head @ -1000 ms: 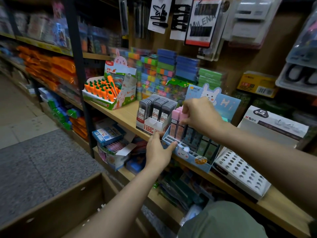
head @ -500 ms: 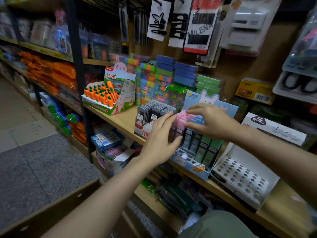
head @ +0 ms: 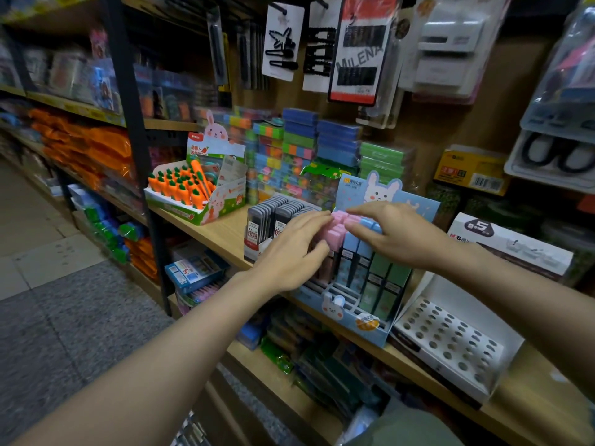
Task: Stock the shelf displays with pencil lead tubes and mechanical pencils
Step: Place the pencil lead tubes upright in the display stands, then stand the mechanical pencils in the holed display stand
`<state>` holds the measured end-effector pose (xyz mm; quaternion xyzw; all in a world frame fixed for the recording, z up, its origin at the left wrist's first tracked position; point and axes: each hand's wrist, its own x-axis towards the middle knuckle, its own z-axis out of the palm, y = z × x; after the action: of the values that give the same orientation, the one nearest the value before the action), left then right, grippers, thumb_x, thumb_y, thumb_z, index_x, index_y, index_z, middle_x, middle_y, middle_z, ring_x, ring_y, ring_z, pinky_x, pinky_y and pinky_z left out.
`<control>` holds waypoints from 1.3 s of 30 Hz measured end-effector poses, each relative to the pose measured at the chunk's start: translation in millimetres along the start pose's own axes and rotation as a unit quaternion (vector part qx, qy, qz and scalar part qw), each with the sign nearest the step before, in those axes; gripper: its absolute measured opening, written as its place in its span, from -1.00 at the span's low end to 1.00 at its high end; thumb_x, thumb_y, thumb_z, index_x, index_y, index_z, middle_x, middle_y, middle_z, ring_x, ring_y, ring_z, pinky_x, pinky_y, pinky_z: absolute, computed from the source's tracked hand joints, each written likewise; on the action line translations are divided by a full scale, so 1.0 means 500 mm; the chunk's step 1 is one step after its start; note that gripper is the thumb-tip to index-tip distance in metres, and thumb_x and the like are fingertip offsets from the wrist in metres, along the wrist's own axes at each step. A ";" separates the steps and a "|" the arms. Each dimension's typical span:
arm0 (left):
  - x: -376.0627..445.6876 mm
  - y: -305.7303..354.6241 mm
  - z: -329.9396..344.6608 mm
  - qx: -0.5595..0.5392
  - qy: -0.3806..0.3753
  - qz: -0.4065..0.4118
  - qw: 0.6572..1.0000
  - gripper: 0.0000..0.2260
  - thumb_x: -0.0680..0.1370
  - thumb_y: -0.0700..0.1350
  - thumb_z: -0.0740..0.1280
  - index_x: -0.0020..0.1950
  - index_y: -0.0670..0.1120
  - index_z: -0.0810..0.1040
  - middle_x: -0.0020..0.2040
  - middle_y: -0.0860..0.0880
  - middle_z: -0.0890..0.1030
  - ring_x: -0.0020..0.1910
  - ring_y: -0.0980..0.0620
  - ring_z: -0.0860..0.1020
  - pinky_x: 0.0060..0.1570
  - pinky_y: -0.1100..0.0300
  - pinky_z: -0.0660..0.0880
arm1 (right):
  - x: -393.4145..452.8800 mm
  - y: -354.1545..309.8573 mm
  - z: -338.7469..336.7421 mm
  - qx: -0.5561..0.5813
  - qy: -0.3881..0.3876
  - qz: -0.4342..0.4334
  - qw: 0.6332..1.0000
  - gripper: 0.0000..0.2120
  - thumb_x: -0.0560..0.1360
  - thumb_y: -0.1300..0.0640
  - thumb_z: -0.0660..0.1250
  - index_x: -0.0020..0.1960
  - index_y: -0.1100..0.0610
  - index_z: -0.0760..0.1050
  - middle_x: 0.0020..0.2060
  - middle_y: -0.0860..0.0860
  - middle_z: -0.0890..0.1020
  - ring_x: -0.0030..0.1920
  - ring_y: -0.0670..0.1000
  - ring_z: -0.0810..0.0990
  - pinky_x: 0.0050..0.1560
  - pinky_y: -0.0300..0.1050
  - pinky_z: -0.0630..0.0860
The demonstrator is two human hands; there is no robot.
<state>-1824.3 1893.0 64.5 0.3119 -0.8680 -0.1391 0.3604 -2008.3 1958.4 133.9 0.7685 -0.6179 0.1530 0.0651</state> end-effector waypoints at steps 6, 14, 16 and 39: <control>0.043 -0.009 -0.004 0.065 -0.058 0.003 0.996 -0.60 0.63 -0.04 0.15 0.48 -0.01 0.35 0.49 0.06 0.34 0.47 0.09 0.21 0.46 0.08 0.14 | -0.001 -0.001 0.020 -0.012 -0.072 -0.014 0.997 -0.51 0.61 -0.19 0.11 0.26 0.15 0.53 0.16 0.10 0.60 0.17 0.09 0.54 0.20 0.06 0.45; -0.019 0.002 -0.017 0.003 -0.019 -0.014 1.000 -0.50 0.56 -0.04 0.22 0.51 0.03 0.29 0.53 0.11 0.24 0.50 0.17 0.15 0.46 0.17 0.13 | -0.018 -0.025 0.008 0.023 -0.021 -0.001 1.000 -0.46 0.61 -0.17 0.14 0.45 0.15 0.38 0.37 0.08 0.46 0.37 0.04 0.39 0.35 -0.19 0.24; -0.071 0.006 -0.023 -0.035 0.050 -0.018 0.998 -0.57 0.53 -0.06 0.21 0.41 0.03 0.40 0.44 0.14 0.33 0.44 0.21 0.25 0.37 0.35 0.17 | -0.037 -0.056 0.011 0.057 0.065 -0.036 0.996 -0.61 0.62 -0.06 0.20 0.32 0.14 0.51 0.24 0.06 0.56 0.26 0.01 0.48 0.21 -0.30 0.27; -0.873 -0.347 0.161 -0.034 0.095 -0.813 0.574 -0.36 0.54 -0.08 0.33 0.55 -0.11 0.12 0.56 -0.18 0.04 0.52 -0.22 0.04 0.46 0.03 0.11 | -0.177 -0.490 0.856 0.136 -0.454 0.056 0.879 -0.31 0.61 0.02 0.24 0.59 0.14 -0.03 0.54 0.16 0.06 0.54 0.19 0.06 0.52 0.01 0.11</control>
<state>-1566.9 2041.6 -308.2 0.8854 -0.2054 -0.3731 0.1865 -1721.3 1972.8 -276.6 0.7188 -0.5952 -0.1263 -0.3364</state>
